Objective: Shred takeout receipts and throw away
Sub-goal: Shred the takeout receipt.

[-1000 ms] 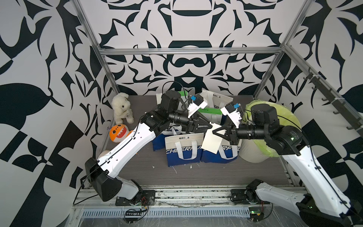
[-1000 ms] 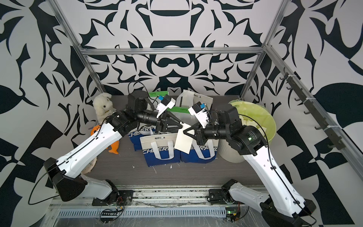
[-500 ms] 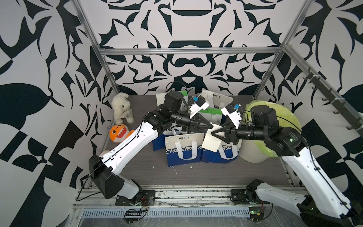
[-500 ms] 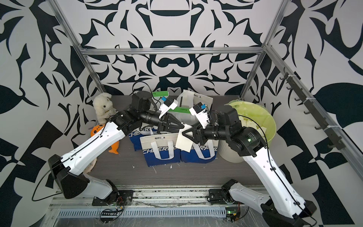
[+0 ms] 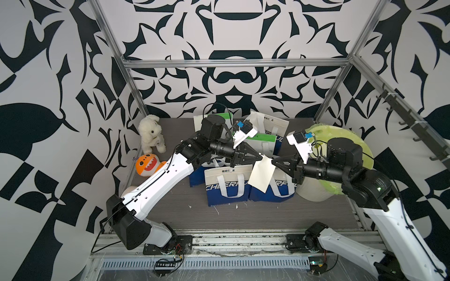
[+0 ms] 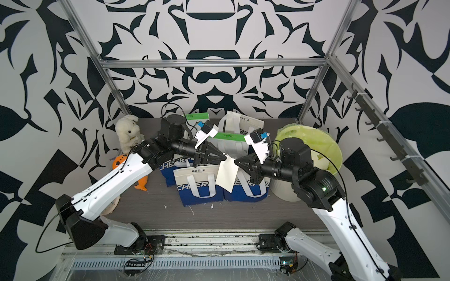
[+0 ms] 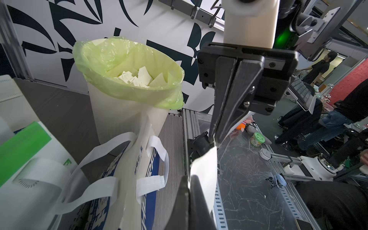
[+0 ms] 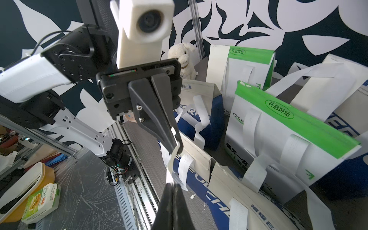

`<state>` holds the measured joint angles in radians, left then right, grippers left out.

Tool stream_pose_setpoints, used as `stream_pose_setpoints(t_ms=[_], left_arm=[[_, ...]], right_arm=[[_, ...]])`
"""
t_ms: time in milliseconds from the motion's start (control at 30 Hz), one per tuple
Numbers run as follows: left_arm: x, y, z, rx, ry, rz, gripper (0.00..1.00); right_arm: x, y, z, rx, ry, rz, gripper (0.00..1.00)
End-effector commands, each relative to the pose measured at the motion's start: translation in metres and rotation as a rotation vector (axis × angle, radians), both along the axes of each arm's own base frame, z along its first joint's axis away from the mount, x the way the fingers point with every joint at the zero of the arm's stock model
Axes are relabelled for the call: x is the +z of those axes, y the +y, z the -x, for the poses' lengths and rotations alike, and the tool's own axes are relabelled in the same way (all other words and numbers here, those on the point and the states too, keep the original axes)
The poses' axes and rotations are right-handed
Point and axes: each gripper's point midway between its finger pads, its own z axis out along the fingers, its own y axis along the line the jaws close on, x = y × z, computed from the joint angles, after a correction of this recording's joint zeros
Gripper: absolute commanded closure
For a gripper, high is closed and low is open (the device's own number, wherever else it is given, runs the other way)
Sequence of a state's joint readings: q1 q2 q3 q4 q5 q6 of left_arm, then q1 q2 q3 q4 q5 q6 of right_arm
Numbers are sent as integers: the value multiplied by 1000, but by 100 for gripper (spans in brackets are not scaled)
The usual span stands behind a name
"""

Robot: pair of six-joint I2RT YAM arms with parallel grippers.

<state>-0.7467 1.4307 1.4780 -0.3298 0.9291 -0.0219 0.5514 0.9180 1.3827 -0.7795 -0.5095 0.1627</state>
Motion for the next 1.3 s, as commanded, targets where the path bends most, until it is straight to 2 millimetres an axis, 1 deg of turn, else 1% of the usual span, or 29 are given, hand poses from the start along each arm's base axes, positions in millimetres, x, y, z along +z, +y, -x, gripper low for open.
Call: stream_pose_setpoints(t_ms=[0, 33, 67, 100, 133, 167, 300, 433, 467, 533, 567, 600, 733, 900, 967, 1033, 1200, 1267], left_arm=[[2, 4, 6, -2, -26, 10, 100], [2, 4, 5, 10, -32, 7, 82], [1, 4, 2, 25, -37, 4, 58], [0, 5, 0, 42, -44, 0, 37], [-1, 5, -2, 59, -58, 0, 1], [-1, 6, -5, 81, -73, 4, 1], [2, 9, -9, 131, -113, 51, 1], [7, 7, 1, 52, -123, 79, 0], [8, 6, 4, 30, -118, 84, 2], [11, 5, 8, -12, -103, 94, 12], [12, 4, 9, -23, -95, 97, 15], [13, 3, 9, -31, -88, 99, 23], [15, 1, 11, -52, -76, 107, 37], [16, 1, 13, -71, -63, 109, 48], [15, 1, 14, -74, -59, 109, 50], [16, 2, 14, -75, -58, 110, 58], [17, 2, 15, -77, -59, 115, 65], [17, 2, 15, -80, -57, 115, 74]], right_arm=[[5, 5, -6, -3, -13, -26, 100], [5, 5, -7, -5, -12, -26, 100], [5, 5, -7, -8, -15, -29, 100], [5, 5, -7, -7, -16, -29, 100], [6, 5, -6, -4, -22, -31, 100], [6, 5, -5, 0, -23, -31, 100], [7, 9, 3, 52, -18, -41, 100], [10, 14, 12, 114, -17, -68, 100], [11, 15, 13, 123, -17, -71, 100], [12, 17, 15, 141, -11, -79, 100], [12, 18, 16, 149, -9, -81, 100], [12, 19, 17, 157, -5, -83, 100], [10, 18, 19, 160, -4, -83, 100], [13, 16, 20, 149, -19, -82, 100], [13, 16, 19, 145, -21, -79, 100], [12, 15, 18, 141, -21, -76, 100], [10, 16, 15, 134, -15, -71, 100], [11, 16, 14, 133, -14, -72, 100]])
